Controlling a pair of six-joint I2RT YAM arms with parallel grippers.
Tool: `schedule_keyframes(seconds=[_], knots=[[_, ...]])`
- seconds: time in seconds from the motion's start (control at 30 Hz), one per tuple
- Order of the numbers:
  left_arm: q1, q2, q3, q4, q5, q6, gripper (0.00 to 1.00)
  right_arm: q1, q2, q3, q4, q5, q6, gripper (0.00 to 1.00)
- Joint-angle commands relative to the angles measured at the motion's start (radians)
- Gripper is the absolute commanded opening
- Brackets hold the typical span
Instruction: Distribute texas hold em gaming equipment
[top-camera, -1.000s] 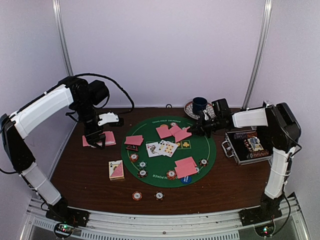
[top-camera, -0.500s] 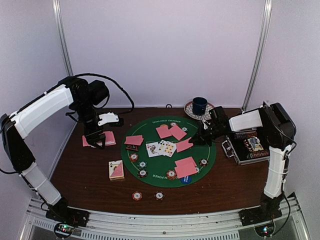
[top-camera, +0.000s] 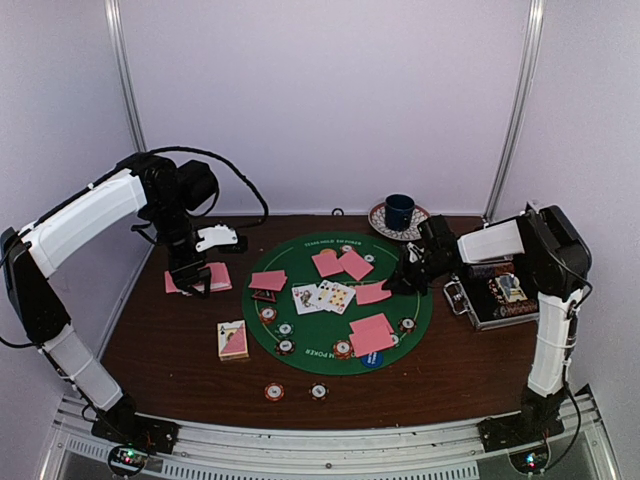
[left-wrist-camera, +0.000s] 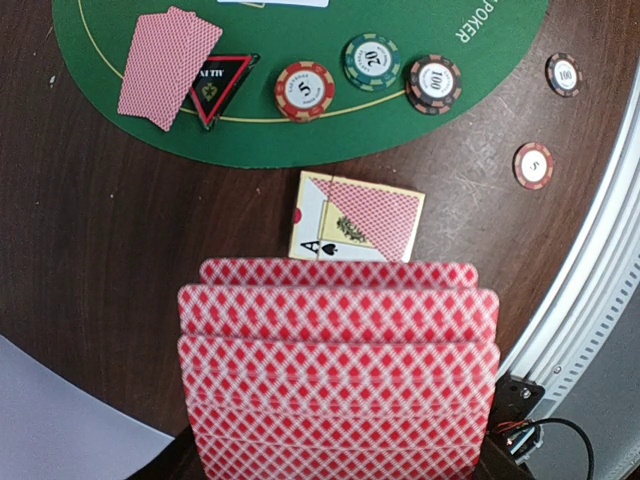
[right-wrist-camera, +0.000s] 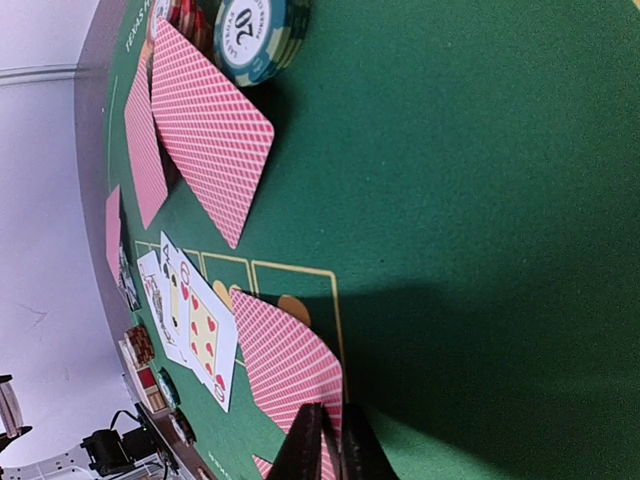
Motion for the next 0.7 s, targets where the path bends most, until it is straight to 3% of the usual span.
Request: schedule_keyframes(seconds=[0.0,0.43,0.67], knots=[[-0.003,-0.017,0.024,-0.002,0.013,0.009,0.0,0.0,0.023,0.012,0.012,0.035,0.011,0.11],[-0.003,-0.011,0.032,-0.006,0.02,0.007,0.0,0.035,0.033,0.086,-0.085,0.127,-0.047,0.32],[-0.003,-0.012,0.027,-0.007,0.02,0.007,0.0,0.036,-0.043,0.132,-0.228,0.29,-0.132,0.56]])
